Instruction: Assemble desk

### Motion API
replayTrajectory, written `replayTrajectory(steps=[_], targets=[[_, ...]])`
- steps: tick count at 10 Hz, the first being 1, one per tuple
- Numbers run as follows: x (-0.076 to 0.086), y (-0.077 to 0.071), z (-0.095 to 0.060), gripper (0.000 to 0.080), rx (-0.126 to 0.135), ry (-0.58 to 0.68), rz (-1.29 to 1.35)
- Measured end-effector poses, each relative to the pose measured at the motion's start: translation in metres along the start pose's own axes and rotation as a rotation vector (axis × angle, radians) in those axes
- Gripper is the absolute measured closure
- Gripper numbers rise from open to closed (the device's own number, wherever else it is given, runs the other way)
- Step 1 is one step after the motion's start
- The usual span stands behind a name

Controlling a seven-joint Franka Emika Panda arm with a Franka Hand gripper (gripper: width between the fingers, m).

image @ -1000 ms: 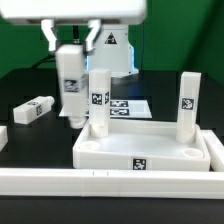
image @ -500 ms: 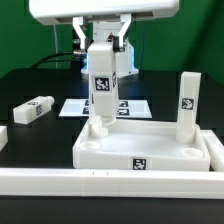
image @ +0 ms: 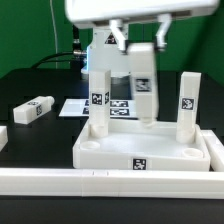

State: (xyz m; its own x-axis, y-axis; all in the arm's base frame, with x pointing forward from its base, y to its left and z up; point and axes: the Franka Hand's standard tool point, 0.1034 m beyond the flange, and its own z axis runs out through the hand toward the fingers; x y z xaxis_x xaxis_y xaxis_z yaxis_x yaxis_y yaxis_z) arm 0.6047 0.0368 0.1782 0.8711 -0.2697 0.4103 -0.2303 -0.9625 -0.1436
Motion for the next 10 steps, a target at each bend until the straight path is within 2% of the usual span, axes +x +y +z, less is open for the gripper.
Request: replayTrajectory(steps=[1, 3, 4, 5, 7, 8, 10], targets=[[0.002, -0.005, 0.002, 0.0509, 0.003, 0.007, -0.010], [0.002, 0.000, 0.002, 0.0509, -0.005, 0.035, -0.009], [0.006, 0.000, 0.001, 0.0509, -0.007, 0.082, -0.015], [0.008, 0.000, 0.001, 0.0509, -0.015, 0.182, -0.030], [-0.008, -0.016, 0.008, 0.0509, -0.013, 0.285, -0.056], [-0.016, -0.021, 0.014, 0.0509, -0.009, 0.228, -0.058], [-0.020, -0.029, 0.015, 0.0509, -0.004, 0.225, -0.077]])
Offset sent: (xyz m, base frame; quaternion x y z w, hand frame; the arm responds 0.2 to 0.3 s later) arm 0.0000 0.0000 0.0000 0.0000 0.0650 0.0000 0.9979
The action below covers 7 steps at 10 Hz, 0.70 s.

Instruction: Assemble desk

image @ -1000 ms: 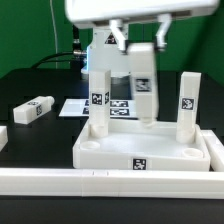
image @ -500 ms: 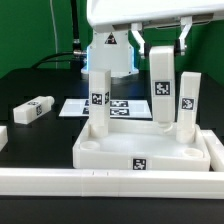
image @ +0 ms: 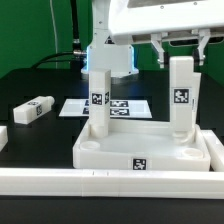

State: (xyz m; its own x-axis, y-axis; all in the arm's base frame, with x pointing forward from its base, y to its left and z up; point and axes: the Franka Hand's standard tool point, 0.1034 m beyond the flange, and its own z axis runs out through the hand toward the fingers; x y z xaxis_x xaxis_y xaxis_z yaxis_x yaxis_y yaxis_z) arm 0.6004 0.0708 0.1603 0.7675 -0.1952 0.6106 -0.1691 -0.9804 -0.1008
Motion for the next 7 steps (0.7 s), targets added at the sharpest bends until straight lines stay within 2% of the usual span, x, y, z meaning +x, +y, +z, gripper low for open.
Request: replayTrajectory(steps=[3, 5, 7], targets=[[-0.001, 0.001, 0.001, 0.0509, -0.001, -0.007, -0.016], [-0.007, -0.010, 0.004, 0.0509, 0.013, -0.065, -0.076], [-0.007, -0.010, 0.006, 0.0509, 0.012, -0.063, -0.080]])
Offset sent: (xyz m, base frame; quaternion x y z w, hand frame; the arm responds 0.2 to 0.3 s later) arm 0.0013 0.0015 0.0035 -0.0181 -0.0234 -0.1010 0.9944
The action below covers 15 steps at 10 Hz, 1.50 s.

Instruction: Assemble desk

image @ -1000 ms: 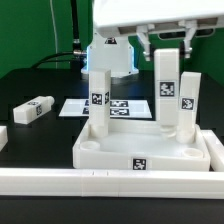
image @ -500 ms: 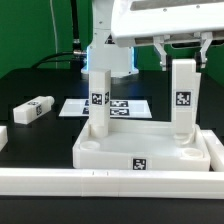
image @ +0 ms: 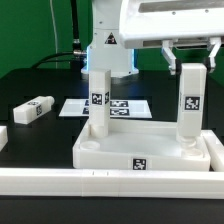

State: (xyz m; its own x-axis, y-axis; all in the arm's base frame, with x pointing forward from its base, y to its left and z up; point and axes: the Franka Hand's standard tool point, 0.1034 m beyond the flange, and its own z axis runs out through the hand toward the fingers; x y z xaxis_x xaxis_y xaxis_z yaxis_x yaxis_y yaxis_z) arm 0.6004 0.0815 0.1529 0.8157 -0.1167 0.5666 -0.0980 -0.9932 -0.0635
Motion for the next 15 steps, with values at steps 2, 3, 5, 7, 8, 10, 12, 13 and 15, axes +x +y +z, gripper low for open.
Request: replayTrajectory(steps=[2, 3, 5, 7, 8, 10, 12, 13, 15], targets=[[-0.003, -0.004, 0.001, 0.0509, 0.003, -0.004, -0.005], [-0.008, -0.014, 0.002, 0.0509, 0.010, -0.011, -0.021], [-0.014, -0.030, 0.004, 0.0509, 0.020, -0.031, -0.066], [-0.014, -0.032, 0.004, 0.0509, 0.016, -0.023, -0.077], [-0.014, -0.032, 0.004, 0.0509, 0.016, -0.023, -0.077], [-0.010, -0.028, 0.003, 0.0509, 0.016, -0.030, -0.070], [-0.008, -0.020, 0.004, 0.0509, 0.007, -0.028, -0.073], [-0.010, -0.014, 0.005, 0.0509, 0.001, -0.029, -0.070], [-0.010, -0.008, 0.005, 0.0509, -0.006, -0.026, -0.068]])
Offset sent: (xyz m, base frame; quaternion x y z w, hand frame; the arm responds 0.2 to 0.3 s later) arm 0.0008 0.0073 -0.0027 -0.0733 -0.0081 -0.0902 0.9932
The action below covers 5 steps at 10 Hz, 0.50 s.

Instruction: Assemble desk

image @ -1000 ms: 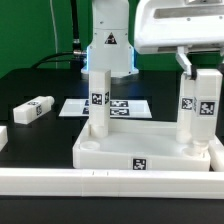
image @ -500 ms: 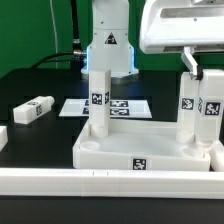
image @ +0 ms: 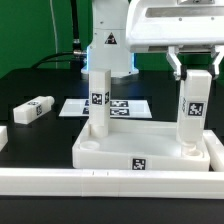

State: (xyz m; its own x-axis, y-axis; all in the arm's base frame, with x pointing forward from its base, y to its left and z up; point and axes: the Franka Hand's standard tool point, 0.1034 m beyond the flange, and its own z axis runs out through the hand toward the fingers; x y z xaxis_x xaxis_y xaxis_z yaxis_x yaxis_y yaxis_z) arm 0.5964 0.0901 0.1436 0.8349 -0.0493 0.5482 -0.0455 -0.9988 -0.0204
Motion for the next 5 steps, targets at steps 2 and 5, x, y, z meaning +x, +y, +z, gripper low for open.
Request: replayTrajectory(steps=[2, 5], targets=[[0.0006, 0.0009, 0.0003, 0.0509, -0.001, 0.003, 0.001], [0.0007, -0.0015, 0.0006, 0.0509, 0.001, 0.003, -0.001]])
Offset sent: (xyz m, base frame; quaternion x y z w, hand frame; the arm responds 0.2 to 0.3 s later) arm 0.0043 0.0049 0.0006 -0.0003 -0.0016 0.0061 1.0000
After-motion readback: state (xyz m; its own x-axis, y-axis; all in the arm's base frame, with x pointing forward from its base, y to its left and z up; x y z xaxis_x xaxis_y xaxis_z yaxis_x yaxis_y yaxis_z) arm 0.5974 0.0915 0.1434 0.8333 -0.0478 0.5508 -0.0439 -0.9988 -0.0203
